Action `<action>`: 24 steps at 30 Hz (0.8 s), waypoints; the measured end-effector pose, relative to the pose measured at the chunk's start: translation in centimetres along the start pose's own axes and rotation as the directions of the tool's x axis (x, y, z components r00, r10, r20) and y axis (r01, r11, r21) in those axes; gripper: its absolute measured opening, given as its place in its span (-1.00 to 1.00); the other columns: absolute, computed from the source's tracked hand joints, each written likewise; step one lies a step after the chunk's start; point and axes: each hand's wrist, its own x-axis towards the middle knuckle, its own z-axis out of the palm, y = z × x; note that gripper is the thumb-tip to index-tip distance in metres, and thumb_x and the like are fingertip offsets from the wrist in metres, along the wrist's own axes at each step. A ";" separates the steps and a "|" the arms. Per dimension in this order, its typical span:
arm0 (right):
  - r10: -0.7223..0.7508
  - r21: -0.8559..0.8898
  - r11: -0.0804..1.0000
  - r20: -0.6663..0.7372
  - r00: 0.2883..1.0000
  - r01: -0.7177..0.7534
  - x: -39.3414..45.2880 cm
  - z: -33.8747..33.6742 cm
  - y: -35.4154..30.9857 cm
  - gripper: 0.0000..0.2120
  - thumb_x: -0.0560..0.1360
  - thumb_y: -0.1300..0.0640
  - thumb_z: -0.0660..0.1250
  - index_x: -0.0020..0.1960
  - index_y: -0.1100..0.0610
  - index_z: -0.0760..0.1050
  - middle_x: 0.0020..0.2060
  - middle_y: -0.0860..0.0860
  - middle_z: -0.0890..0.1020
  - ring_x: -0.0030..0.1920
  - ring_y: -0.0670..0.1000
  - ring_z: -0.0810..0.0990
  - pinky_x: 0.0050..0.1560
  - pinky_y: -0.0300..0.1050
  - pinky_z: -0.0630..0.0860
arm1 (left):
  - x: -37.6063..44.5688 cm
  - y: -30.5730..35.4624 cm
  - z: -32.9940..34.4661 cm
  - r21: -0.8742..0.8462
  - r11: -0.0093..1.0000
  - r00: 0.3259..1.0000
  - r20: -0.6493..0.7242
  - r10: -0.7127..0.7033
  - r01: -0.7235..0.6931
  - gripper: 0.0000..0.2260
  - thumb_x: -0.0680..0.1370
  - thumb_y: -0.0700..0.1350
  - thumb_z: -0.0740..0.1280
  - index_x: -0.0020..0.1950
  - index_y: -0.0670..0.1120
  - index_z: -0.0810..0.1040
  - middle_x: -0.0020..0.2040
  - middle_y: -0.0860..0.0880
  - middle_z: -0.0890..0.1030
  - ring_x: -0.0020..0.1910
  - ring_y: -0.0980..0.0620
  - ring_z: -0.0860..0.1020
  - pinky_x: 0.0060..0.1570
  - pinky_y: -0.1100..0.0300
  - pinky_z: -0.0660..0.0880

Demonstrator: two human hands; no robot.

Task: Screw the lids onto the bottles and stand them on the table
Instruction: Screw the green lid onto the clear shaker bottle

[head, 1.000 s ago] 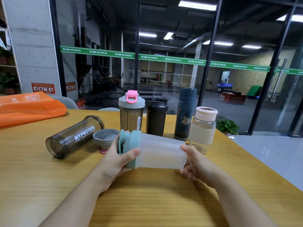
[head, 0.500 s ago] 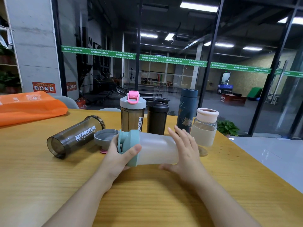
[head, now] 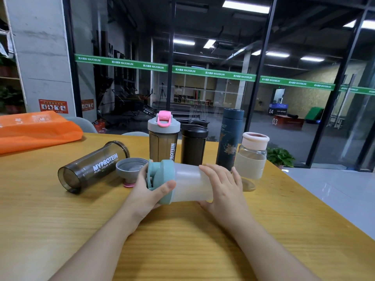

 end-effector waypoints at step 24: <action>0.573 0.667 0.472 0.265 0.776 -0.576 0.2 -1.4 2.2 -0.33 0.31 0.06 0.55 0.25 -0.01 0.20 0.08 -0.09 0.47 0.10 -0.05 0.46 -0.03 -0.17 0.36 | 0.7 -0.3 -0.5 0.189 0.981 0.942 -0.335 0.013 0.054 -0.59 0.53 -0.08 0.37 0.37 -0.02 0.41 0.12 0.00 0.56 0.06 0.00 0.57 -0.02 0.06 0.58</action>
